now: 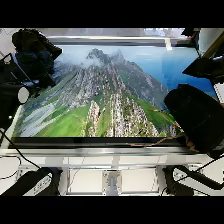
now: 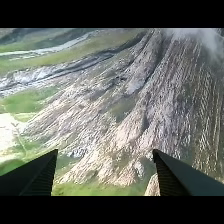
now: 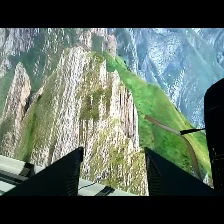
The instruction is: Fold the clothes and pants, and hang the long-sleeved shirts on hangers.
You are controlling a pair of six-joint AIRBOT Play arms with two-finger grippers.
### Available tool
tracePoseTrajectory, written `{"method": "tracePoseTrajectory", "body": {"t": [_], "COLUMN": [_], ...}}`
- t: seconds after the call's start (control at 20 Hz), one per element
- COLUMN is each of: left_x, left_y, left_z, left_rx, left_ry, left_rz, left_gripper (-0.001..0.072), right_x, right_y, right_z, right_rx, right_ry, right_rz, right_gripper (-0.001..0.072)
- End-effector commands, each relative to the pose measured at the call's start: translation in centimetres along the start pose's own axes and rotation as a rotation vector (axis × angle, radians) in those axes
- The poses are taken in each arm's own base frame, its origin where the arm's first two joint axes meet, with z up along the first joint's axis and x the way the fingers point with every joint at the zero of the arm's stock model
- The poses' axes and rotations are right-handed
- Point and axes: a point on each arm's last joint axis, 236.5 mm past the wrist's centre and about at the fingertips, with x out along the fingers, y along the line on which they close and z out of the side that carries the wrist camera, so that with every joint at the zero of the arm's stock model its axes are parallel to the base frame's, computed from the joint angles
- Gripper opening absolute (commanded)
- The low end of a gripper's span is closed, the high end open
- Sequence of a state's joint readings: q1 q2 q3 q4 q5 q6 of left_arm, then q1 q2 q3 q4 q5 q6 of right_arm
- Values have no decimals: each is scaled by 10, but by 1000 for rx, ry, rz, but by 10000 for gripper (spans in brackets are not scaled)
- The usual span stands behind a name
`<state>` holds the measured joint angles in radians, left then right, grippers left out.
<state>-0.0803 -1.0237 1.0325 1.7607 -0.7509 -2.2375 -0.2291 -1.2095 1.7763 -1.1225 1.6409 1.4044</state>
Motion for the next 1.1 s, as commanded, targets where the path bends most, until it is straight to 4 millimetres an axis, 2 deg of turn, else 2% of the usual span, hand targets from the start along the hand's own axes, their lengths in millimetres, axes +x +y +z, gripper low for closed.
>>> {"method": "tracePoseTrajectory", "body": {"t": [0.0, 0.1, 0.15, 0.2, 0.25, 0.3, 0.4, 0.45, 0.55, 0.65, 0.7, 0.8, 0.9, 1.05], "left_x": [10, 20, 28, 35, 38, 39, 39, 38, 40, 58, 73, 116, 154, 200], "left_y": [0, 4, 3, 7, 15, 32, 103, 148, 213, 245, 251, 252, 258, 259], "left_z": [-3, -11, -8, 6, 29, 54, 101, 118, 143, 160, 166, 172, 175, 179], "left_rx": [8, 13, 27, 58, 47, -25, -243, -286, -303, -314, -355, -403, -412, -427], "left_ry": [9, 37, 22, -32, -104, -168, -272, -301, -327, -312, -302, -271, -250, -243], "left_rz": [6, 25, 21, 27, 26, 32, 115, 188, 277, 281, 248, 174, 157, 129], "left_gripper": [702, 702, 702, 702, 702, 700, 696, 697, 706, 706, 706, 706, 707, 706], "right_x": [0, 0, 0, 0, 0, 0, 0, 0, 0, 0, -1, -1, -1, -1], "right_y": [0, -1, -1, -1, -1, -1, -1, -1, -1, -3, -3, -4, -4, -3], "right_z": [4, 5, 6, 6, 6, 6, 6, 6, 10, 17, 22, 27, 25, 25], "right_rx": [-1, -1, -1, 0, 0, 0, 0, 0, 1, 42, 74, 121, 148, 181], "right_ry": [-17, -22, -23, -25, -25, -24, -24, -27, -41, -73, -94, -115, -108, -106], "right_rz": [-2, -3, -3, -4, -3, -3, -3, -4, -6, -10, -11, -11, -8, -3], "right_gripper": [454, 454, 454, 454, 454, 454, 454, 454, 454, 454, 454, 454, 454, 454]}}
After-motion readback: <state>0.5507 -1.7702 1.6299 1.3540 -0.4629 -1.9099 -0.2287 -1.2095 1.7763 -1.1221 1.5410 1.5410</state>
